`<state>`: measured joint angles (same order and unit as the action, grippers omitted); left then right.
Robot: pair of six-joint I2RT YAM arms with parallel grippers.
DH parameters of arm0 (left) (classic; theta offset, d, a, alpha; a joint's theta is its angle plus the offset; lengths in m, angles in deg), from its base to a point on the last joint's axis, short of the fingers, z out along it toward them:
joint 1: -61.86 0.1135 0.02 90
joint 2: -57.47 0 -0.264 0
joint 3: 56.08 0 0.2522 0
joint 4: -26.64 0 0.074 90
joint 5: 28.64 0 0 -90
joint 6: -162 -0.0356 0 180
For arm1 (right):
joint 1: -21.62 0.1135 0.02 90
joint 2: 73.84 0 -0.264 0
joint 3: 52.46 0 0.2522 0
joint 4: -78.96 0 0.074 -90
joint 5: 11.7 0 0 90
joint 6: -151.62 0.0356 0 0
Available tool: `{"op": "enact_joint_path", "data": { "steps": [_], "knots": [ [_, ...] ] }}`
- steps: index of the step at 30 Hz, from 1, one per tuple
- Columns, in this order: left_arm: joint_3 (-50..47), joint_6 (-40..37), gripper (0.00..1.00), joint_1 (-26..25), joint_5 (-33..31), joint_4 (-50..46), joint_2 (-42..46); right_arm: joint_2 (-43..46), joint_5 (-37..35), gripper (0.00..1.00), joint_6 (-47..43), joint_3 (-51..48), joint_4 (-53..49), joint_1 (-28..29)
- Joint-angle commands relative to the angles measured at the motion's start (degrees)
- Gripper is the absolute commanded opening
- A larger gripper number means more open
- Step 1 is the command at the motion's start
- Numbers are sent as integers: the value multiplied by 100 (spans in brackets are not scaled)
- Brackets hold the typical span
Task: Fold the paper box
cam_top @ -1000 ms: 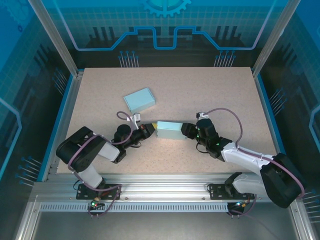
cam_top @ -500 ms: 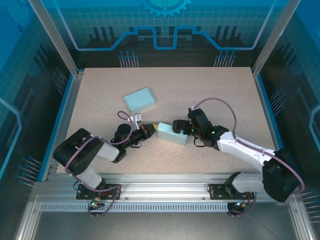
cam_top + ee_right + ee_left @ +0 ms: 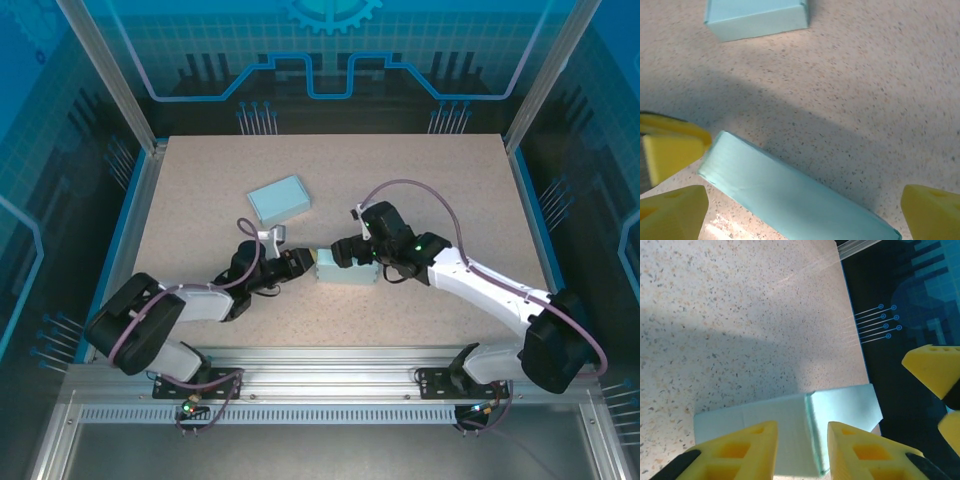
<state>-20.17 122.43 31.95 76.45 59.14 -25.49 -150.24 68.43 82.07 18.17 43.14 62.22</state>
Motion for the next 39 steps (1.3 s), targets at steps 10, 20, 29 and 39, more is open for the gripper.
{"op": "enact_joint_path", "data": {
  "steps": [10, 20, 29, 39],
  "knots": [
    [262, -887, 53, 20, -734, -2156, 1349, -599, 1151, 100, -3474, 791, -1221, 197],
    [215, -1514, 99, 159, -2093, -4273, 3270, -1641, 493, 100, -3961, 1099, -1371, 296],
    [165, -1720, 99, 356, -2516, -5054, 4155, -2069, -284, 66, -3802, 1065, -882, 380],
    [138, -1791, 99, 427, -2650, -5229, 4392, -2342, -1983, 29, -3644, 1164, -265, 537]
  ]
}}
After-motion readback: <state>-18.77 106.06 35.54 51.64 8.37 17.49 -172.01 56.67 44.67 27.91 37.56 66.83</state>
